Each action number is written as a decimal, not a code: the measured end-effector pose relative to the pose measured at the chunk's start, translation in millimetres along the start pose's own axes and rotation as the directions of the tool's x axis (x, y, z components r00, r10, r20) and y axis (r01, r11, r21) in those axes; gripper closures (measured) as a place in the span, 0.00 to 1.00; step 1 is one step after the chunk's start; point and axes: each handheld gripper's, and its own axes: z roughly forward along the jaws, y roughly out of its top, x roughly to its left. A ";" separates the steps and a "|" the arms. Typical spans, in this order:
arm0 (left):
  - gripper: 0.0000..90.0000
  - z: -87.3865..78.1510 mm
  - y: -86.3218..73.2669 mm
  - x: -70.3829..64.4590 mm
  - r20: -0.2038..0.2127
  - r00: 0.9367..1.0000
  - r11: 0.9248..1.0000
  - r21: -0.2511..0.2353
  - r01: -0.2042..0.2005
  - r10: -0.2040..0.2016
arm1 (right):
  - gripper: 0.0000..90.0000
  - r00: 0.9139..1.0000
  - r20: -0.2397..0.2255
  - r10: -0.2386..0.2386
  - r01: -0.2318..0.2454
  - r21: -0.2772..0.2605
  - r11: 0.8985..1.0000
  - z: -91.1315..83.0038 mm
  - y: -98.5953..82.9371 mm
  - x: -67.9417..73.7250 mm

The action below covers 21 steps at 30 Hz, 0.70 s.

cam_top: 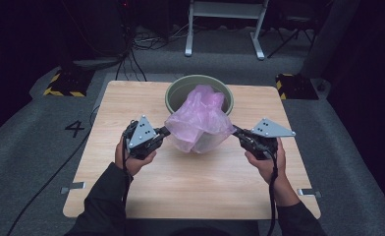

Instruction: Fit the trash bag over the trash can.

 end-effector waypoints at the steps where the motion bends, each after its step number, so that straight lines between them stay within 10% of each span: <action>1: 1.00 -1.6 -2.3 3.2 -0.014 1.000 1.000 0.004 0.009 -0.009 | 1.00 1.000 0.006 0.007 -0.007 0.001 1.000 0.0 -2.0 -3.4; 21: 0.99 12.0 -23.5 50.2 -0.121 0.985 0.991 0.048 0.126 -0.119 | 0.98 0.990 0.122 0.067 -0.078 0.083 0.993 17.7 -19.6 -61.8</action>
